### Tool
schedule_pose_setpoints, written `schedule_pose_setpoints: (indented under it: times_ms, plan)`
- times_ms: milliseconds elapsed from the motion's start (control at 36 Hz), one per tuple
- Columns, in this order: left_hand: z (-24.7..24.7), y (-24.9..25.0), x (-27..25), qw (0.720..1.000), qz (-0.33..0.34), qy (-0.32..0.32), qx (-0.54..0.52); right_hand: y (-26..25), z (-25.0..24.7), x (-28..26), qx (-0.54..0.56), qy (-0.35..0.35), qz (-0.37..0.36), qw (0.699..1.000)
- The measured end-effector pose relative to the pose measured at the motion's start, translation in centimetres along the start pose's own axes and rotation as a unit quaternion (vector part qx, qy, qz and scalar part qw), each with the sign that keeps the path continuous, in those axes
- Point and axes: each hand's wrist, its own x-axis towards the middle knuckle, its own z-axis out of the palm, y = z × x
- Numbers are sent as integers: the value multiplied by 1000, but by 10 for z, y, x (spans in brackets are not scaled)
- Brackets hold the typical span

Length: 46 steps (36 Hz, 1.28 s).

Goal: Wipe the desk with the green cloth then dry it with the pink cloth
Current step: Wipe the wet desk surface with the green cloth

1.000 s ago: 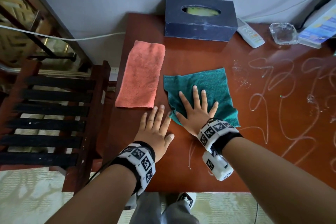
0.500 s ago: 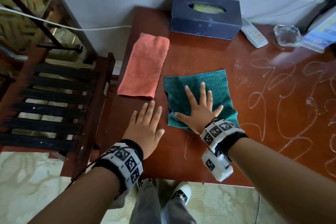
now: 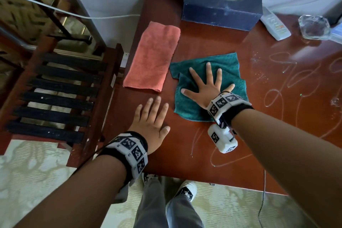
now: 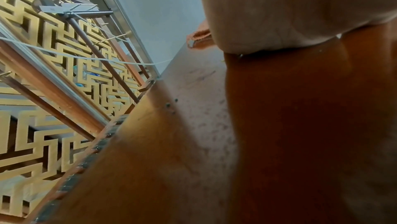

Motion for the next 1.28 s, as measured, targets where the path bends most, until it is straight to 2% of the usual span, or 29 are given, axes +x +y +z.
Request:
schedule_pose_setpoints:
  times_ms: [306, 583, 1000, 1167, 1278]
  plan:
    - [-6, 4, -1, 1000, -17, -14, 17, 1, 26, -28, -5, -1, -33, 999]
    - [-15, 6, -1, 997, -23, -67, 16, -5, 46, -58, -27, -1, -45, 999]
    - [-20, 2, 1, 997, 0, -70, 25, -7, 68, -83, -45, 27, -59, 997]
    - [-22, -6, -14, 1000, 15, -7, -11, -2, 79, -101, -62, 34, -72, 995]
    - [-16, -11, -16, 999, 13, -28, 25, 6, 85, -116, -95, 22, -99, 990]
